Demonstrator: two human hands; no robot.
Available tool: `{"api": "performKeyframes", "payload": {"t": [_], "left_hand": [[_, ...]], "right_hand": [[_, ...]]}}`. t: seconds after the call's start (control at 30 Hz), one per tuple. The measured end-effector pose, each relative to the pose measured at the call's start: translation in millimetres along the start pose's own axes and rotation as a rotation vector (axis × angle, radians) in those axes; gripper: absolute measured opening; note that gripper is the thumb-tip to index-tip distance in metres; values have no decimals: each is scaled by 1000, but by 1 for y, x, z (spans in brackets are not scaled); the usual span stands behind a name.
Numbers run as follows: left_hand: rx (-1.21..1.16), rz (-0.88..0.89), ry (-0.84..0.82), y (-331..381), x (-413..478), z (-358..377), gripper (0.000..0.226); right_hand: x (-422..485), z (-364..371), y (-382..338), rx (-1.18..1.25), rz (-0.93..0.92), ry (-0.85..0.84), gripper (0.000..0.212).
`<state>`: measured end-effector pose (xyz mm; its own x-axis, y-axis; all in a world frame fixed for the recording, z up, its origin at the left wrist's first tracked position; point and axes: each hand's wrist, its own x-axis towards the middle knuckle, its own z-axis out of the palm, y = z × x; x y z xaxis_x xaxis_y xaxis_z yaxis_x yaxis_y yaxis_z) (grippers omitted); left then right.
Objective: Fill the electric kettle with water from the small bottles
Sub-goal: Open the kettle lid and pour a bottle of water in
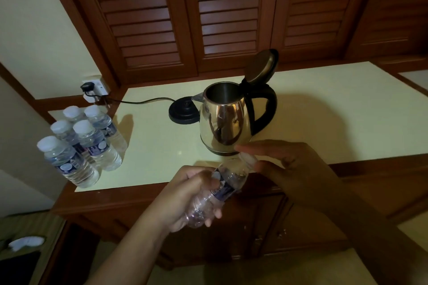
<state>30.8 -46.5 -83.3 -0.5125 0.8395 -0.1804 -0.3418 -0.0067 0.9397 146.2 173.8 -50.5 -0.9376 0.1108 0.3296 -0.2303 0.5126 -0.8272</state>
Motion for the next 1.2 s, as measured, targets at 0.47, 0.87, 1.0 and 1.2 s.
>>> {"api": "performKeyframes", "payload": {"t": [0.47,0.87,1.0,1.2], "left_hand": [[451,128,48,15,10,22,30],[766,504,302,-3,64,73,47],[736,420,14,-8,99,85,54],[742,331,6,-14,160,117,57]], "right_hand": [[16,-14,-1,-479,-239,95,46],[16,-28,11,-236,241,296,37],[8,-63,31,-151,231,358,30],[3,-122,69,-1,226,486,38]]}}
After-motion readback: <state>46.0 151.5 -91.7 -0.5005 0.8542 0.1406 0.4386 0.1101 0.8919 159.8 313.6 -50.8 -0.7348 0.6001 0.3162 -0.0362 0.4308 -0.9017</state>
